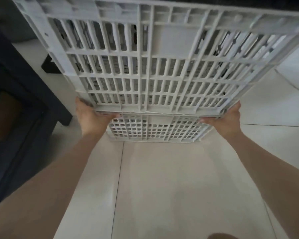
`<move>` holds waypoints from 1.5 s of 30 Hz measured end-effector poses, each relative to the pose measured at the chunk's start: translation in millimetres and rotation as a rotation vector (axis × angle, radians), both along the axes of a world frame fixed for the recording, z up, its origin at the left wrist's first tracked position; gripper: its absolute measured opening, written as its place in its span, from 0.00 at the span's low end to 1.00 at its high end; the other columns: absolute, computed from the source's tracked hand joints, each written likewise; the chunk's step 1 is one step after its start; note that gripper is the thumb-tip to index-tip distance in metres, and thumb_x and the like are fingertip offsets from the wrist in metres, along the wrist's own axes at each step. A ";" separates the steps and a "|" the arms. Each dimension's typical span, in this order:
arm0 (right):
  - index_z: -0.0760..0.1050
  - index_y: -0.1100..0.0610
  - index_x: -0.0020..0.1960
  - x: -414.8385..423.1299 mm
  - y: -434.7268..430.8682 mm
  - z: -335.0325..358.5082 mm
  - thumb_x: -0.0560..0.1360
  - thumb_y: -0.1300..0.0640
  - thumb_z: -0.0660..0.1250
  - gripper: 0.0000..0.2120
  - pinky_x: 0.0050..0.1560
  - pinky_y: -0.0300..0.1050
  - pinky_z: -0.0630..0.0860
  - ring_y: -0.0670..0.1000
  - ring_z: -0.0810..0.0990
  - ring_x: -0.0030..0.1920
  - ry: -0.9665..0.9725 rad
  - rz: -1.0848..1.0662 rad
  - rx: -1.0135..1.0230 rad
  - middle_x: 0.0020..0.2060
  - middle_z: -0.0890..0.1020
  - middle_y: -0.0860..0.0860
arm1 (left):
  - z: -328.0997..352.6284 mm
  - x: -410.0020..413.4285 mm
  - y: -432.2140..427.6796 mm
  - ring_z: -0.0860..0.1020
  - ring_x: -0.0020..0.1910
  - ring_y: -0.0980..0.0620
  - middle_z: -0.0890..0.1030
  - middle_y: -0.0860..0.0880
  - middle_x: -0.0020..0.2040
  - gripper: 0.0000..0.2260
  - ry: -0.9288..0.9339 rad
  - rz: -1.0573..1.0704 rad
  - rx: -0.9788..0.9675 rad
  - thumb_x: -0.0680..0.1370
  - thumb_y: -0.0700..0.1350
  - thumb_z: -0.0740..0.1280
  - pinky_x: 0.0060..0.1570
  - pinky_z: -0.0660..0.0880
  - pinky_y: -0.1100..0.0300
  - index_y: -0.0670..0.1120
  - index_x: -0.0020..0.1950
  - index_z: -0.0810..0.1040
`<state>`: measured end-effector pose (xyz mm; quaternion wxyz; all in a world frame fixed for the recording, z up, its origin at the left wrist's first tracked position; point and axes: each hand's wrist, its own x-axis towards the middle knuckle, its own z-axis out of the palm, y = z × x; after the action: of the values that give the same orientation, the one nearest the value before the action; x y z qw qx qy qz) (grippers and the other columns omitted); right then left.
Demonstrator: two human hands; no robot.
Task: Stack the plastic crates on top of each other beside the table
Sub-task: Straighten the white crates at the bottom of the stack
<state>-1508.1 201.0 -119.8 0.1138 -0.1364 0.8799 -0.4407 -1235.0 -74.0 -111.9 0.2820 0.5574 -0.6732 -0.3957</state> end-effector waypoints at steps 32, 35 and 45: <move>0.74 0.42 0.40 -12.6 13.9 14.0 0.70 0.40 0.70 0.08 0.50 0.52 0.78 0.54 0.83 0.45 0.189 -0.015 -0.202 0.40 0.82 0.46 | 14.7 1.3 14.5 0.72 0.59 0.42 0.70 0.45 0.58 0.36 0.007 0.047 -0.054 0.62 0.68 0.71 0.59 0.71 0.52 0.47 0.59 0.63; 0.78 0.48 0.44 -17.0 14.6 7.9 0.66 0.28 0.67 0.23 0.50 0.59 0.79 0.61 0.82 0.47 0.184 -0.030 -0.195 0.48 0.80 0.58 | 14.4 1.2 11.0 0.70 0.62 0.40 0.68 0.49 0.50 0.33 -0.008 0.093 -0.111 0.62 0.70 0.70 0.65 0.68 0.46 0.48 0.52 0.62; 0.76 0.66 0.52 -15.9 12.2 10.3 0.70 0.36 0.67 0.32 0.60 0.54 0.75 0.63 0.79 0.53 0.237 -0.033 -0.091 0.61 0.69 0.59 | 15.2 -2.6 9.4 0.69 0.65 0.38 0.74 0.44 0.57 0.36 0.040 0.147 -0.073 0.58 0.71 0.71 0.64 0.69 0.42 0.49 0.51 0.61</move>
<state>-1524.0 213.2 -109.4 -0.0043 -0.1780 0.8684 -0.4627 -1237.6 -64.6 -96.7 0.3439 0.5864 -0.6387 -0.3604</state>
